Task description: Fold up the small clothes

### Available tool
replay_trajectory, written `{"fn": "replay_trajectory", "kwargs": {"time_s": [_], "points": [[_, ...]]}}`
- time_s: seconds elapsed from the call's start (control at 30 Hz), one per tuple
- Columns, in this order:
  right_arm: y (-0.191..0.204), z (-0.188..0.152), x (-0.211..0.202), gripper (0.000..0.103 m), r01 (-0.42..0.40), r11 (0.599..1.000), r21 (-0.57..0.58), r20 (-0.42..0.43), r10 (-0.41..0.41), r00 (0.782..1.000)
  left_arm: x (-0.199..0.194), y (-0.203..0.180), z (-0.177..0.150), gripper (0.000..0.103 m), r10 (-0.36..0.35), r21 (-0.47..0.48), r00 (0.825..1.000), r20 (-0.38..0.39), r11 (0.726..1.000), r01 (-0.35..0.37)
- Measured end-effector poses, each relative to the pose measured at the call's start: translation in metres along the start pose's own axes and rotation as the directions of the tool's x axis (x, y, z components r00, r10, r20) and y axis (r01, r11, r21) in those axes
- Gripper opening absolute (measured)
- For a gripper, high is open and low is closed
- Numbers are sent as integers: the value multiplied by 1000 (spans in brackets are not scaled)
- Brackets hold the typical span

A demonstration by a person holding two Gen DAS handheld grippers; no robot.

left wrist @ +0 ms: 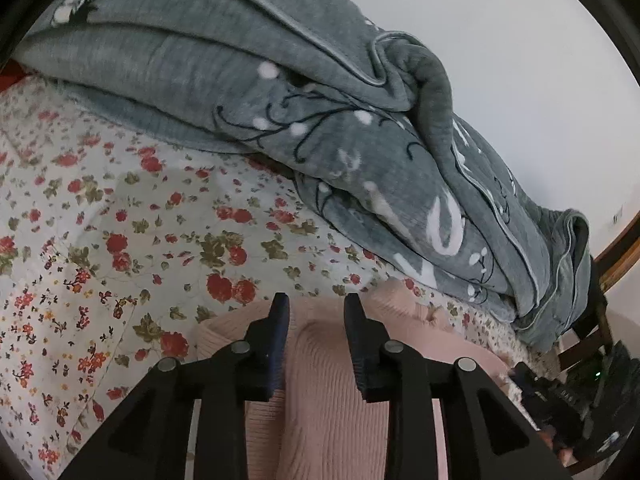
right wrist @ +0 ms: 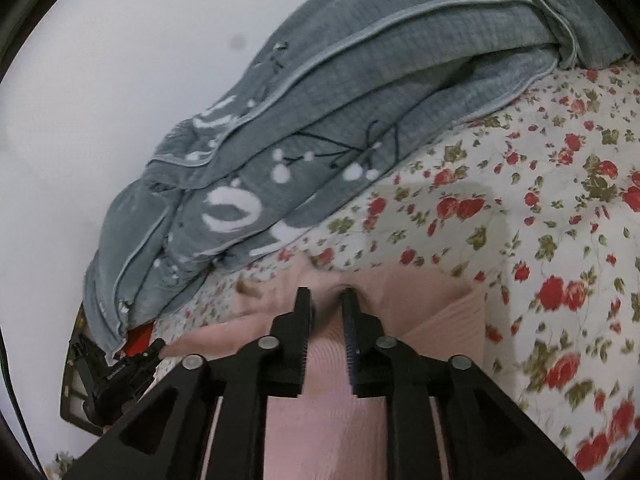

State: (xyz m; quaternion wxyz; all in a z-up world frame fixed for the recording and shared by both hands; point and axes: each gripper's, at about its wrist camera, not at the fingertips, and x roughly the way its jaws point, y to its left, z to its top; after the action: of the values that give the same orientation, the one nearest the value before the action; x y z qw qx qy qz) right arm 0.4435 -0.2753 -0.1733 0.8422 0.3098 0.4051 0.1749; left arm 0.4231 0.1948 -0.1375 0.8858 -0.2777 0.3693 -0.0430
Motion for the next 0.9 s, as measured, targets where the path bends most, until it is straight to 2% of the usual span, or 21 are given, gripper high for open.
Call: {"fn": "replay_trajectory", "kwargs": {"time_s": [0.03,0.07,0.1,0.13,0.27,0.4,0.47,0.53,0.57,0.6,0.67,0.7,0.8,0.9], "points": [[-1,0,0,27,3,1000,-12,-6,-3,1000,-1,0,0,30,-4,4,1000,-3,1000,4],[-1,0,0,30,9,1000,-24,-6,-9,1000,-2,0,-1,36,-8,14,1000,-3,1000,8],[1,-1,0,39,22,999,-44,2,-22,1000,-3,-1,-3,40,-12,28,1000,-3,1000,12],[2,-4,-3,43,44,997,-68,19,-43,999,-3,-3,-6,41,-17,46,1000,-7,999,18],[4,-12,1,45,126,983,-136,38,-122,992,10,-15,-15,41,-9,107,998,-60,994,15],[0,-20,19,44,195,965,-176,16,-195,981,26,-28,-26,40,85,204,994,-64,976,-70],[-2,-23,29,42,240,950,-197,10,-243,970,35,-30,-30,40,133,233,989,-63,966,-115],[-2,-24,34,34,264,941,-213,6,-269,963,40,-28,-33,28,163,239,985,-53,960,-146],[0,-25,34,28,272,936,-224,14,-276,961,42,-27,-33,12,178,240,983,-45,957,-162],[3,-27,34,9,272,930,-245,21,-276,961,43,-26,-34,8,188,240,981,-40,955,-173],[8,-30,36,6,273,921,-278,20,-279,960,39,-21,-34,7,186,221,982,-22,959,-177],[9,-31,32,5,296,911,-286,55,-293,955,35,-18,-34,7,187,213,982,-10,960,-180],[10,-30,15,5,270,925,-269,119,-247,962,28,-13,-37,7,193,196,981,4,962,-190],[7,-30,28,5,307,912,-271,73,-299,952,34,-16,-39,11,229,216,973,-3,951,-223]]}}
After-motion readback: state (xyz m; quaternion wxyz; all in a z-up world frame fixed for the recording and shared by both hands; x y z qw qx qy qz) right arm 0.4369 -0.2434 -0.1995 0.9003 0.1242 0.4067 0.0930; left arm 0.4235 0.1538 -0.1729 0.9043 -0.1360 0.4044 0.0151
